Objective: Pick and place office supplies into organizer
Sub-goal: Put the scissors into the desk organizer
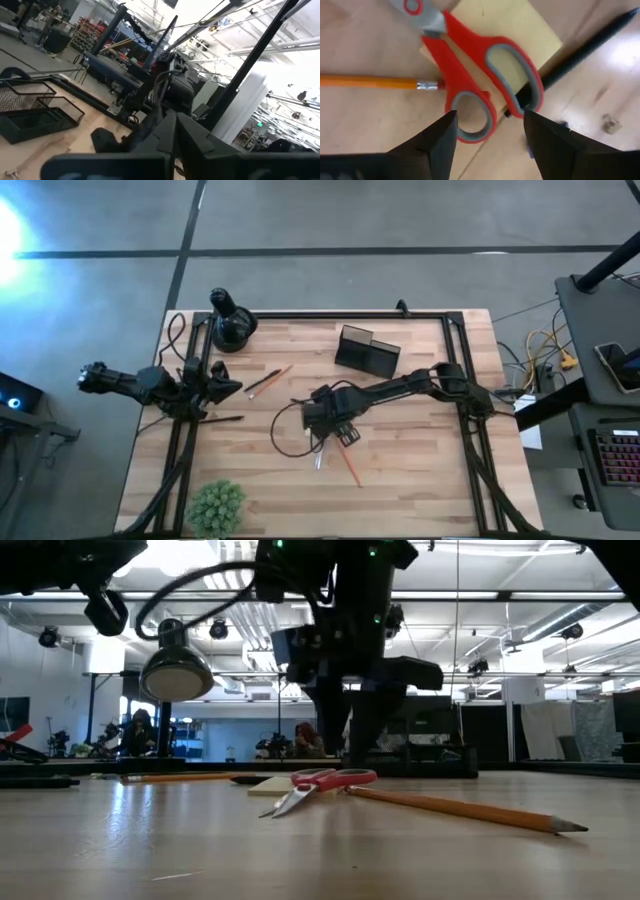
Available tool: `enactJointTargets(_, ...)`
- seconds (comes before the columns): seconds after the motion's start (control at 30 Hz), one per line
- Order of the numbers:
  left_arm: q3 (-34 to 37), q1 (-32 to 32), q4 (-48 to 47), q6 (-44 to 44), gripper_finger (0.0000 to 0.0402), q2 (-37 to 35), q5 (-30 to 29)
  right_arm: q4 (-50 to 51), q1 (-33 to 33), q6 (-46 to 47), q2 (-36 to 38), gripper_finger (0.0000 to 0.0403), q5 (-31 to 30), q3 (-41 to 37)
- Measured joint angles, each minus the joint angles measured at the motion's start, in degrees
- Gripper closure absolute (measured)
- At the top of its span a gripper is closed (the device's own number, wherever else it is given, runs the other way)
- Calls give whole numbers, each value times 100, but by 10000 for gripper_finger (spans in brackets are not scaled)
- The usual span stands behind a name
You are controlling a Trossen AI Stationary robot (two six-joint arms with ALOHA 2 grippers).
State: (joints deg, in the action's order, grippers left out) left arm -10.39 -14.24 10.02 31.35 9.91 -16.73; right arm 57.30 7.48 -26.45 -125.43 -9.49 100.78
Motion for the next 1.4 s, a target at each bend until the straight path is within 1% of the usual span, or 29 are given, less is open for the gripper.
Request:
enactJointTargets(0.2, 0, 0, 8, -2, 402, 3, -239, -21, -161, -208, 42, 212, 132, 4)
enactJointTargets(0.4, 0, 0, 8, 0, 402, 6, -346, -42, -187, -220, 42, 218, 877, 4)
enactJointTargets(0.47, 0, -1, 9, -2, 402, 6, -384, -48, -187, -352, 42, 218, 992, 2)
enactJointTargets(0.63, 0, -1, 11, -2, 402, 4, -637, -432, -177, -1032, 42, 218, 946, 2)
enactJointTargets(0.73, 0, 0, 13, -2, 402, 6, -686, -627, -202, -1247, 42, 218, 944, 2)
enactJointTargets(0.87, 0, 0, 19, -1, 402, 5, -766, -664, -255, -1369, 21, 218, 946, -79)
enactJointTargets(1.03, 0, 0, 28, 6, 402, 4, -774, -793, -311, -1512, 13, 218, 946, -397)
enactJointTargets(1.2, 0, 0, 22, 131, 402, 6, -780, -781, -316, -1602, -4, 218, 927, -556)
enactJointTargets(1.4, 0, 0, 9, 131, 402, 4, -780, -881, -335, -1731, 10, 225, 553, -571)
